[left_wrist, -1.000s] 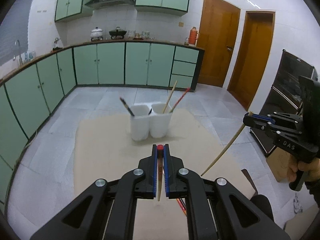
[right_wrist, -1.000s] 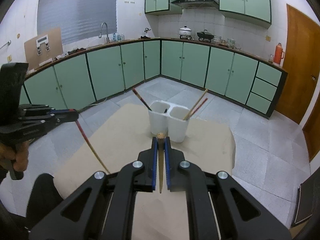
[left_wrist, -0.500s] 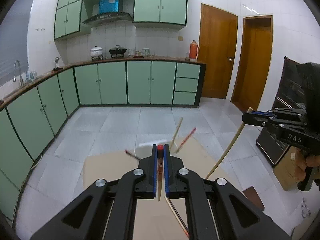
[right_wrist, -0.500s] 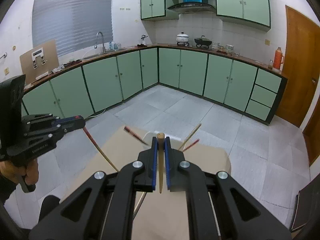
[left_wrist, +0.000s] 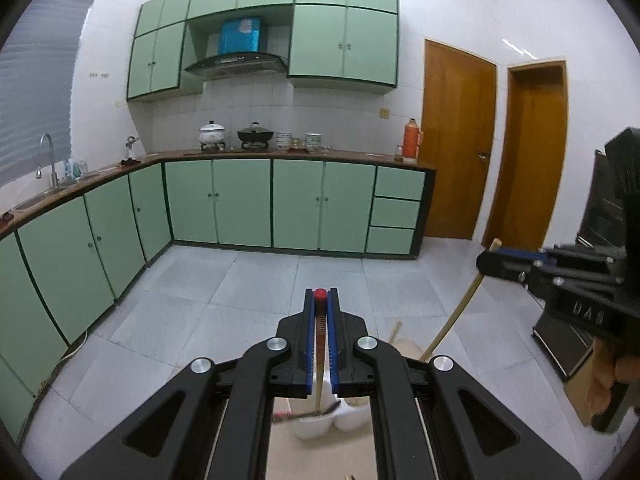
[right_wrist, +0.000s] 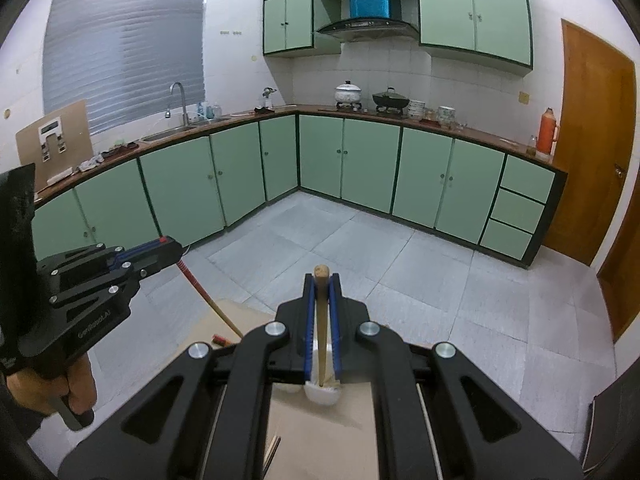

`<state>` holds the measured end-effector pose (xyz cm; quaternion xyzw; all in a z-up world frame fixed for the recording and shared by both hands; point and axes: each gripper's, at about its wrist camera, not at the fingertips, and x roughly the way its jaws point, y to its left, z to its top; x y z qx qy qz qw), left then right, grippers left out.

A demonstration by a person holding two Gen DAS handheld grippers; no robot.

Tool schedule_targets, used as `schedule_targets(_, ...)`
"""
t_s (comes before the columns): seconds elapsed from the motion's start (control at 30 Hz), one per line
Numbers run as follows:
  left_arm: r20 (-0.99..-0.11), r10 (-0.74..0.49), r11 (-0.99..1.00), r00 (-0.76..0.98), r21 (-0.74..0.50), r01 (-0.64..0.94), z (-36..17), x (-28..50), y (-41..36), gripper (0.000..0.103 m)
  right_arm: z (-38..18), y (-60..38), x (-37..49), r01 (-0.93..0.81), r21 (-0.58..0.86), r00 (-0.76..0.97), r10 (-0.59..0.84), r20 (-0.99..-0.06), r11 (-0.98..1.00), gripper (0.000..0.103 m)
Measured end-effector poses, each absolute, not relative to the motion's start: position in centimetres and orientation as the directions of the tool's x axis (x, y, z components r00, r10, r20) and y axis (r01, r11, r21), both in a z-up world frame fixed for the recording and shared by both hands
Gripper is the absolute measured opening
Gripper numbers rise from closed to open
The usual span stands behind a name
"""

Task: Organize utensils
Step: 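Lift and carry both chopsticks in both grippers to the white holder, then open both grippers to drop the chopsticks into the holder and withdraw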

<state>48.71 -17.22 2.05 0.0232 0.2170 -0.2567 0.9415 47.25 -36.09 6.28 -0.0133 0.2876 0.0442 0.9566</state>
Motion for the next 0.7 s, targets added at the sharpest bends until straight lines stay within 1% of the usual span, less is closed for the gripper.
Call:
schedule_targets(0.17, -0.442, -0.466, 0.874, 0.766, -0.094, 0.477, -1.5, 51.8, -18.0, 0.006, 2.6, -36.7, 51.3, -0.057, 0.014, 0.811, 0.055, -0.582, 0.998, 0.006)
schedule_targets(0.4, -0.526, -0.435, 0.888, 0.731, -0.114, 0.446, -8.3, 54.6, -17.9, 0.006, -3.3, -38.0, 54.3, -0.021, 0.074, 0.763, 0.064, -0.643, 0.997, 0.006)
schedule_targets(0.47, -0.545, -0.429, 0.890, 0.721, -0.117, 0.441, -9.3, 55.0, -17.7, 0.006, -4.3, -38.2, 54.4, -0.020, 0.082, 0.754, 0.069, -0.654, 0.996, 0.008)
schedule_targets(0.57, -0.554, -0.422, 0.892, 0.717, -0.114, 0.437, -9.6, 55.3, -17.3, 0.006, -4.6, -38.2, 53.9, -0.025, 0.071, 0.761, 0.066, -0.646, 0.997, 0.011)
schedule_targets(0.7, -0.532, -0.427, 0.890, 0.731, -0.103, 0.444, -8.2, 54.2, -16.1, 0.013, -3.7, -38.4, 52.2, -0.031, 0.076, 0.780, 0.071, -0.622, 0.997, 0.014)
